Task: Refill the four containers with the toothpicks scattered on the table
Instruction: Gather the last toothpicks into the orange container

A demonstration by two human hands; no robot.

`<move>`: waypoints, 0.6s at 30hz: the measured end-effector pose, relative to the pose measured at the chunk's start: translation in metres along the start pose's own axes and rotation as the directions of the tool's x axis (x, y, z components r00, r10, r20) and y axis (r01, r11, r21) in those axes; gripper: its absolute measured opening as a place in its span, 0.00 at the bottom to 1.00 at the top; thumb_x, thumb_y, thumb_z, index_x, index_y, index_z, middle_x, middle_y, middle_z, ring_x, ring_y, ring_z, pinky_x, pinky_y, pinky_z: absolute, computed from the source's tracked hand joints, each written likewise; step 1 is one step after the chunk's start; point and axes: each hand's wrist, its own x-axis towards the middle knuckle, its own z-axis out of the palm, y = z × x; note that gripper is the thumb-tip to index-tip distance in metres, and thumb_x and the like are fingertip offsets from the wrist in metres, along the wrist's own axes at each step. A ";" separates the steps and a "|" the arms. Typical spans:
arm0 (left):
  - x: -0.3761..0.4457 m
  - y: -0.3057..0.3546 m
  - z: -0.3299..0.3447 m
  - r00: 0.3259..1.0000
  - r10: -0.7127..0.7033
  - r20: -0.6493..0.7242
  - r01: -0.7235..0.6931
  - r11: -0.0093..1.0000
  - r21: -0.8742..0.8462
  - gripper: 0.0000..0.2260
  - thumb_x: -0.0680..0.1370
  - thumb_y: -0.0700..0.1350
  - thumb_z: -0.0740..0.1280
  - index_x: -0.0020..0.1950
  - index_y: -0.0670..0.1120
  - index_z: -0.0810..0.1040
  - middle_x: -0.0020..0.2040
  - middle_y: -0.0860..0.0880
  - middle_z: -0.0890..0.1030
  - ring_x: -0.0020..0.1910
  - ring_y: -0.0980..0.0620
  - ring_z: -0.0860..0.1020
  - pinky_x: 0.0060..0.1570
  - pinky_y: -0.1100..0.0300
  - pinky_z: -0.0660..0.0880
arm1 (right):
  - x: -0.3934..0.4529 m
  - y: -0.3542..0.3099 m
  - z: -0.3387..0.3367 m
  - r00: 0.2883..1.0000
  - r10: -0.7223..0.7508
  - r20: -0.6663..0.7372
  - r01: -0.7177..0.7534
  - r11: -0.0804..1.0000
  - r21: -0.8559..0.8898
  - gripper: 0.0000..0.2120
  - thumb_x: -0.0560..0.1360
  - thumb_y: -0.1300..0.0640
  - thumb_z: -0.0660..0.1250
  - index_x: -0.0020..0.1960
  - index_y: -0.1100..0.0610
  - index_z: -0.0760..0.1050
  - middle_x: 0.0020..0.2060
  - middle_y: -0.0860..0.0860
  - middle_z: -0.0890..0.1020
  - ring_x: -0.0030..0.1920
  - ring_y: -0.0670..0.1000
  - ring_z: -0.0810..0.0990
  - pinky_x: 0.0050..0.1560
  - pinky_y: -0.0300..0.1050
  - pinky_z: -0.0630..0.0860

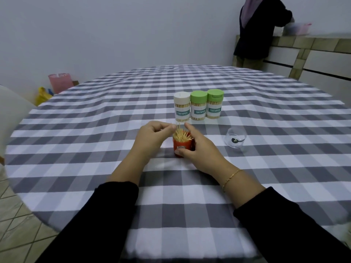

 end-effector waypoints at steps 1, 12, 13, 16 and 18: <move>0.001 -0.003 -0.001 1.000 0.008 0.018 -0.009 0.999 0.035 0.02 0.76 0.49 0.71 0.43 0.53 0.82 0.50 0.52 0.81 0.49 0.59 0.78 0.43 0.66 0.72 | 0.000 0.000 0.000 1.000 0.001 0.001 -0.001 1.000 -0.002 0.40 0.73 0.54 0.71 0.77 0.48 0.51 0.72 0.48 0.66 0.68 0.49 0.68 0.66 0.40 0.66; -0.009 -0.001 0.017 0.967 0.103 0.232 -0.144 0.975 0.170 0.33 0.75 0.64 0.62 0.77 0.56 0.58 0.75 0.57 0.63 0.69 0.61 0.65 0.66 0.62 0.66 | 0.001 -0.003 -0.002 0.998 0.061 0.035 -0.060 0.998 -0.025 0.46 0.73 0.54 0.71 0.78 0.49 0.41 0.72 0.49 0.67 0.69 0.52 0.68 0.64 0.40 0.65; -0.010 -0.001 0.020 0.963 0.106 0.247 -0.162 0.962 0.219 0.37 0.71 0.66 0.63 0.78 0.56 0.57 0.76 0.57 0.62 0.72 0.58 0.63 0.69 0.58 0.63 | 0.001 -0.003 -0.002 0.996 0.074 0.047 -0.072 0.997 -0.029 0.47 0.73 0.55 0.71 0.78 0.48 0.40 0.71 0.50 0.68 0.68 0.52 0.70 0.64 0.41 0.67; -0.010 -0.001 0.025 0.960 0.177 0.218 -0.229 0.944 0.240 0.37 0.73 0.61 0.68 0.78 0.55 0.57 0.74 0.57 0.67 0.71 0.57 0.65 0.66 0.62 0.62 | 0.003 -0.002 -0.003 0.992 0.109 0.066 -0.111 0.993 0.034 0.52 0.71 0.60 0.72 0.76 0.46 0.34 0.65 0.51 0.75 0.62 0.53 0.76 0.64 0.49 0.72; -0.008 -0.001 0.026 0.959 0.204 0.196 -0.248 0.940 0.234 0.37 0.74 0.58 0.69 0.78 0.57 0.55 0.71 0.59 0.70 0.66 0.59 0.69 0.62 0.63 0.64 | 0.005 0.001 -0.002 0.990 0.118 0.082 -0.125 0.988 0.091 0.56 0.70 0.63 0.72 0.75 0.43 0.31 0.62 0.50 0.77 0.59 0.52 0.78 0.61 0.52 0.75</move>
